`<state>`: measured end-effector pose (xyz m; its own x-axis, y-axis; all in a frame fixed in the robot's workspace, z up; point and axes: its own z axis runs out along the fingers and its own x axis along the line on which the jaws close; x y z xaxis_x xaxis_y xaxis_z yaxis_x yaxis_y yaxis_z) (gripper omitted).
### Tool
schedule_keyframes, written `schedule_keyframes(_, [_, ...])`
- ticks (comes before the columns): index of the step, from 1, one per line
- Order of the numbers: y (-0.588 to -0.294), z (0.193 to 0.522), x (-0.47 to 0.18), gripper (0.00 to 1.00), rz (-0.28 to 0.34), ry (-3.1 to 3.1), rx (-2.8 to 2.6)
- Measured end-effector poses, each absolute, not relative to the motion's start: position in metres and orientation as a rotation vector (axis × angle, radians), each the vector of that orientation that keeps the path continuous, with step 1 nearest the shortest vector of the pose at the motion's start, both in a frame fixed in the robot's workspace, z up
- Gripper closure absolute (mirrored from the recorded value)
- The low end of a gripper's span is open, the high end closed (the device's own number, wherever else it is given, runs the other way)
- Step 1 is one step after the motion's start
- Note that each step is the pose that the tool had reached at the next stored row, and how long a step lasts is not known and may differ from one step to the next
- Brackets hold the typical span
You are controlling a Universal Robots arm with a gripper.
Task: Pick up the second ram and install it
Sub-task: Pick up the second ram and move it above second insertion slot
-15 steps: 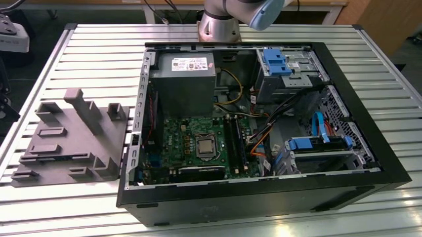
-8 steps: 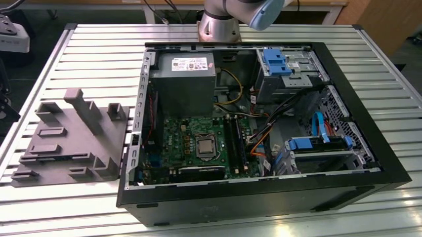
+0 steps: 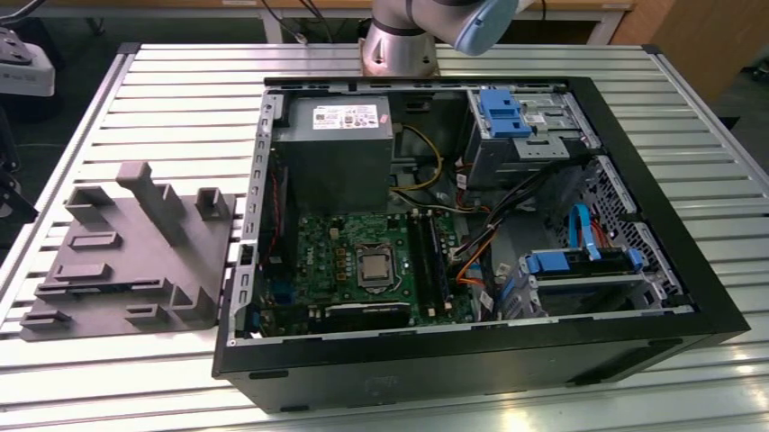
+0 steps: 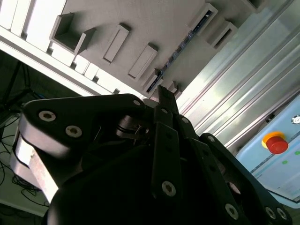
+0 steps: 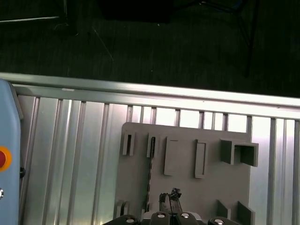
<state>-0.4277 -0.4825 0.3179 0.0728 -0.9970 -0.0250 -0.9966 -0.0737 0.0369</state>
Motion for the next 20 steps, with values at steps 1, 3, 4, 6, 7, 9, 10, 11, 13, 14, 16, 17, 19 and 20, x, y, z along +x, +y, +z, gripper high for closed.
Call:
schedule_keyframes(1, [-0.483, 0.318, -0.428, 0.89, -0.068, -2.130, 2.295])
schedule_keyframes(3, [-0.483, 0.317, -0.428, 0.89, -0.068, -2.126, 2.298])
schedule_keyframes(4, [-0.483, 0.317, -0.428, 0.89, -0.068, -2.124, 2.300])
schedule_keyframes(6, [-0.483, 0.316, -0.428, 0.89, -0.068, -2.121, 2.303])
schedule_keyframes(7, [-0.483, 0.316, -0.428, 0.89, -0.068, -2.119, 2.305])
schedule_keyframes(9, [-0.483, 0.315, -0.428, 0.89, -0.068, -2.115, 2.308])
schedule_keyframes(10, [-0.483, 0.315, -0.428, 0.89, -0.068, -2.113, 2.309])
schedule_keyframes(11, [-0.483, 0.314, -0.428, 0.89, -0.068, -2.112, 2.311])
schedule_keyframes(13, [-0.483, 0.313, -0.428, 0.89, -0.068, -2.111, 2.312])
schedule_keyframes(14, [-0.483, 0.312, -0.428, 0.89, -0.068, -2.110, 2.312])
schedule_keyframes(16, [-0.483, 0.311, -0.428, 0.89, -0.068, -2.110, 2.313])
schedule_keyframes(17, [-0.483, 0.310, -0.428, 0.89, -0.068, -2.110, 2.313])
schedule_keyframes(19, [-0.483, 0.309, -0.428, 0.89, -0.068, -2.110, 2.313])
schedule_keyframes(20, [-0.483, 0.308, -0.428, 0.89, -0.068, -2.110, 2.313])
